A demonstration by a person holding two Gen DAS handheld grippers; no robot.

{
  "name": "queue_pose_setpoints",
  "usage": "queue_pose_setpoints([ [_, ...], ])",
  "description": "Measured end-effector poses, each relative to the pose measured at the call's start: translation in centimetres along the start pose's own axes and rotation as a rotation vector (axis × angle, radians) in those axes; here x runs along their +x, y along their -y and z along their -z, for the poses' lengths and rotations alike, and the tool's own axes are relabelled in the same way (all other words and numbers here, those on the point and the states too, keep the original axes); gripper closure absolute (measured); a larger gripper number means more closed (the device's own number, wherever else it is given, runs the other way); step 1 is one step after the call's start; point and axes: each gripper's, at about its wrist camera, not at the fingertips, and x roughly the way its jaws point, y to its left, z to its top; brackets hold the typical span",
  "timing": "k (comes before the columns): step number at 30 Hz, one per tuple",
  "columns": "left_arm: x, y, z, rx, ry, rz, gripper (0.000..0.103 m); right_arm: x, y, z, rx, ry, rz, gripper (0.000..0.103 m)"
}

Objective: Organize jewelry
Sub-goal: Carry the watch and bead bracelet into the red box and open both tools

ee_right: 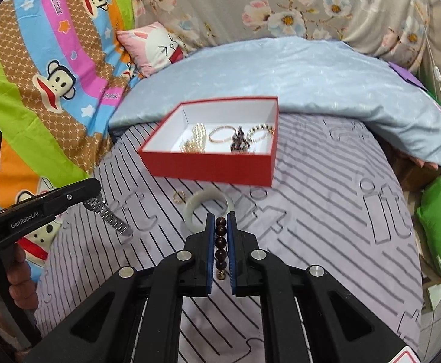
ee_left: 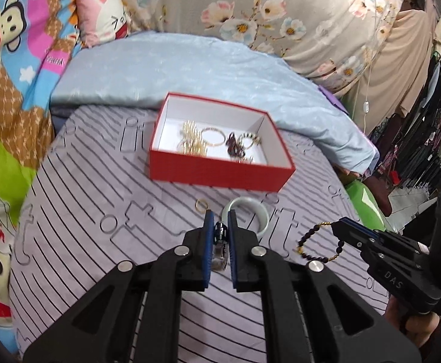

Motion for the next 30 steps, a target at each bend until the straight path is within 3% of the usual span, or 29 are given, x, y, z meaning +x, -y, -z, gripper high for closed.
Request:
queue_pose_setpoints([
  [7,-1.0,0.7,-5.9,0.040,0.093,0.020,0.095,-0.5,-0.8,-6.0,-0.056,0.091,-0.033,0.096],
  [16,3.4,0.2,-13.1,0.031,0.147,-0.025,0.095,4.4,-1.8,-12.5,-0.110,0.100,-0.019,0.096],
  [22,7.9,-1.0,-14.3,0.029,0.103,-0.076,0.095,9.7,-2.0,-13.4,-0.102,0.026,-0.042,0.096],
  [30,12.9,-3.3,-13.3,0.004,0.017,-0.109,0.095,14.3,-2.3,-12.6,-0.098,-0.048,-0.038,0.096],
])
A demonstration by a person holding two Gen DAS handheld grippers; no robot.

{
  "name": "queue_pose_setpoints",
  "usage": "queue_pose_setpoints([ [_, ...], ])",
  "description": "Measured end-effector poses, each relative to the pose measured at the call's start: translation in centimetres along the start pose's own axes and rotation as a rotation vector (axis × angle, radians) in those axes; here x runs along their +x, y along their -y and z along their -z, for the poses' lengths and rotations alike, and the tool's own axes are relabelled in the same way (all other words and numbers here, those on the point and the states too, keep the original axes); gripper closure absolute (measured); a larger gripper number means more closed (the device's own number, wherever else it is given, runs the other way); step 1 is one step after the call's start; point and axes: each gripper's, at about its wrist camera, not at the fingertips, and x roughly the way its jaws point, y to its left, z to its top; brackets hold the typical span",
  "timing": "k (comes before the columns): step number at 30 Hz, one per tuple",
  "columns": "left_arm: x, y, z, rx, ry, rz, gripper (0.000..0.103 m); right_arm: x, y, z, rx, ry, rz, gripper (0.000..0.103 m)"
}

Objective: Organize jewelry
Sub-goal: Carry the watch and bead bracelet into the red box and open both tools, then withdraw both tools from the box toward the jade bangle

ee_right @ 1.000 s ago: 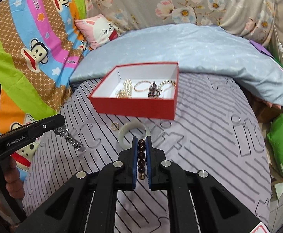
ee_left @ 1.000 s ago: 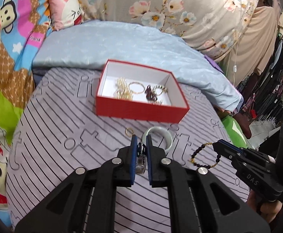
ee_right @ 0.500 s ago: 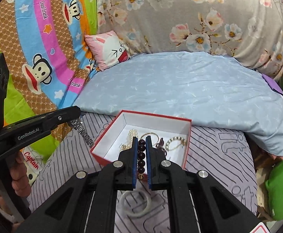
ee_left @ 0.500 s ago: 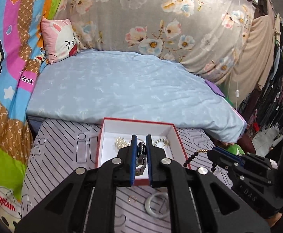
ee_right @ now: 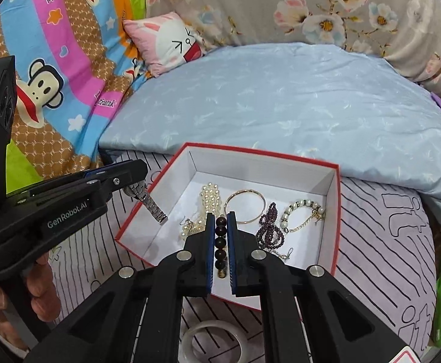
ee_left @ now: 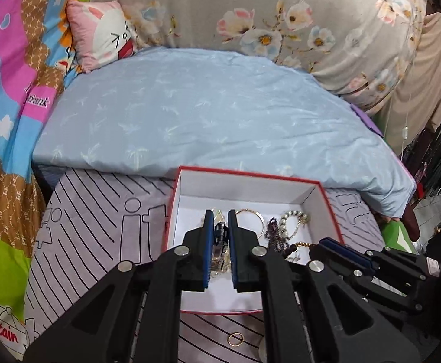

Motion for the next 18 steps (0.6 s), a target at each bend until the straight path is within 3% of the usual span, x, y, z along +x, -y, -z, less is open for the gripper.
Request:
queue_pose_setpoints([
  [6,0.6,0.1,0.7,0.012,0.022,-0.026,0.094,1.4,0.1,0.6,-0.010,-0.011,0.027,0.092],
  [7,0.4,0.2,0.8,0.017,0.033,-0.040,0.090,1.4,0.3,0.6,-0.007,-0.010,0.032,0.092],
  [9,0.0,0.3,0.9,0.027,0.058,-0.086,0.066,0.9,0.6,0.7,0.002,0.000,0.042,0.090],
  [10,-0.2,0.2,0.9,0.024,0.069,-0.105,0.045,0.6,0.7,0.8,0.005,0.007,0.049,0.084],
  [11,-0.7,0.0,1.1,0.012,0.086,-0.127,0.036,0.1,0.8,0.9,0.005,0.014,0.053,0.081],
  [15,-2.7,-0.7,2.1,-0.002,0.106,-0.134,0.035,-2.3,0.7,2.1,-0.014,0.044,0.086,0.068],
  [18,-4.3,-0.9,3.6,-0.005,0.114,-0.134,0.035,-4.2,0.4,3.8,-0.033,0.062,0.117,0.049],
])
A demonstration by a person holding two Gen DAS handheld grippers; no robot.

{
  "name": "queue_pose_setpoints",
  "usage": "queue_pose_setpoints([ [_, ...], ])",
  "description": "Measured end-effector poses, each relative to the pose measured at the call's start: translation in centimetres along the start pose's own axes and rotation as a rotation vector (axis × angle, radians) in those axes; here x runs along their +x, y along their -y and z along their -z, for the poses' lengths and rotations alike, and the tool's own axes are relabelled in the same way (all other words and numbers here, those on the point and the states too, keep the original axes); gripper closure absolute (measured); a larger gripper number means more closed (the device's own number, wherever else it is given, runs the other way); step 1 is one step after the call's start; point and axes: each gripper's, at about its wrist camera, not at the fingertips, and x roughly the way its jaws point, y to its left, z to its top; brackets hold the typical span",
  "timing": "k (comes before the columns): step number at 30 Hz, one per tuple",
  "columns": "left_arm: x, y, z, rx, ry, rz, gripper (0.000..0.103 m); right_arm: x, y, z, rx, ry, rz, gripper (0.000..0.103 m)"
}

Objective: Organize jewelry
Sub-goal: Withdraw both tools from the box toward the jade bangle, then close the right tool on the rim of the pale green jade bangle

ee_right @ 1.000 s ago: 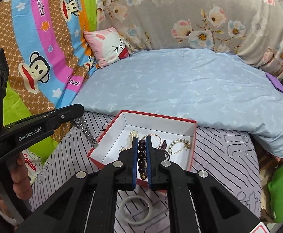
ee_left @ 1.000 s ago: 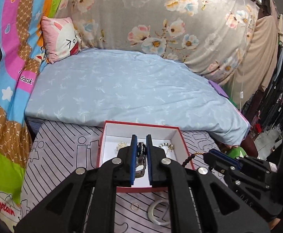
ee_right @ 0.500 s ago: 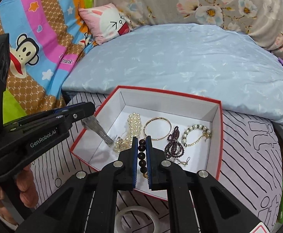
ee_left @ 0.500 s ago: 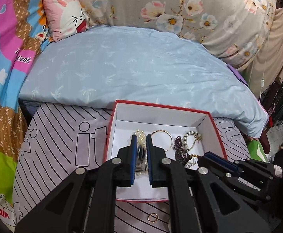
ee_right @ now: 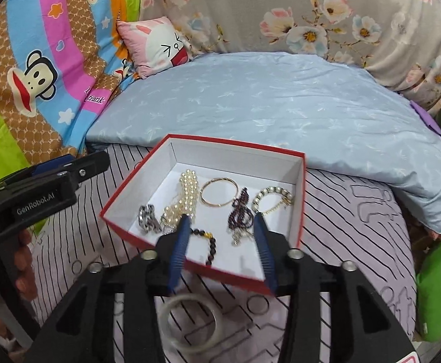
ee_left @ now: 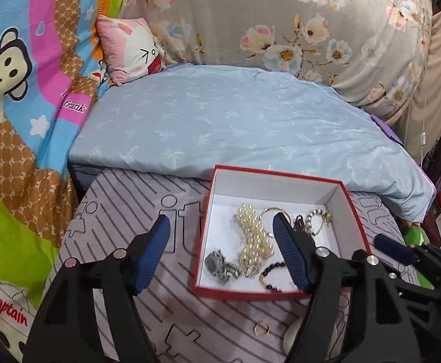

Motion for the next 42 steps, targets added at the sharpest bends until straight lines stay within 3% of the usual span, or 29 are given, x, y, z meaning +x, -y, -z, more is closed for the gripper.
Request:
queue_pose_setpoints([
  [7,-2.3,-1.0,4.7,-0.026,-0.071,0.010,0.033,-2.8,-0.9,5.5,0.000,-0.027,0.027,0.038],
  [16,-2.8,-2.5,11.5,-0.053,-0.201,-0.029,0.032,-1.7,-1.7,11.2,0.086,-0.149,-0.012,0.038],
  [26,-2.8,-3.8,15.1,-0.094,-0.271,-0.051,0.032,0.8,-3.2,11.3,0.086,-0.168,-0.016,0.037],
  [42,-2.4,-4.0,15.8,-0.095,-0.286,-0.042,0.032,4.0,-3.6,10.0,0.084,-0.162,0.008,0.032],
])
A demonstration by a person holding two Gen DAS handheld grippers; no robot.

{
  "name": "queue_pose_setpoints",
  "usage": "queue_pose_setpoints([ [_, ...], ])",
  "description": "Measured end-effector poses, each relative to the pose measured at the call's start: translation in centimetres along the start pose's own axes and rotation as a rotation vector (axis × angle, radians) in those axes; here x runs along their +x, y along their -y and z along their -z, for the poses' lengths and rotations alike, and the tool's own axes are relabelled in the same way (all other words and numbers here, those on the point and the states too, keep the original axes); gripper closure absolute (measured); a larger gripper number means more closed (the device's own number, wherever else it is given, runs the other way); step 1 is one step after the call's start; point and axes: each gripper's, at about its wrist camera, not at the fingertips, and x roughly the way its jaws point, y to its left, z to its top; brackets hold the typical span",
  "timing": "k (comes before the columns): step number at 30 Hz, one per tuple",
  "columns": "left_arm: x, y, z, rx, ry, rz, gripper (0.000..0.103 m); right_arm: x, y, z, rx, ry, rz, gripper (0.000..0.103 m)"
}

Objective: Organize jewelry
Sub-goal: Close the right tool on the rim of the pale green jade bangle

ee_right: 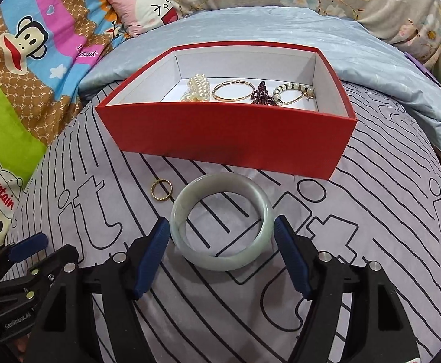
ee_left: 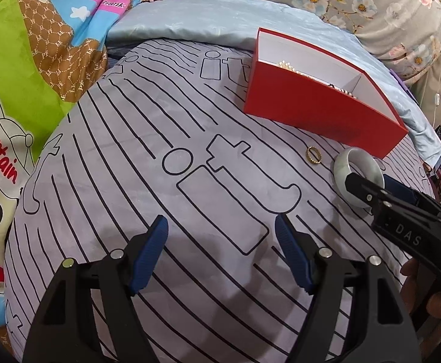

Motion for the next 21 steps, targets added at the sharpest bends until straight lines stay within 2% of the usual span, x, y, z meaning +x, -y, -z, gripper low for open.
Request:
queue_pose_setpoints([
  [7,0.1,0.3,0.0,0.002,0.001,0.008,0.032,0.7,-0.4,-0.1,-0.013,-0.004,0.015,0.029],
  [21,0.3,0.5,-0.3,0.004,-0.006,0.018,0.032,1.3,0.0,-0.1,-0.008,-0.003,0.004,0.031],
])
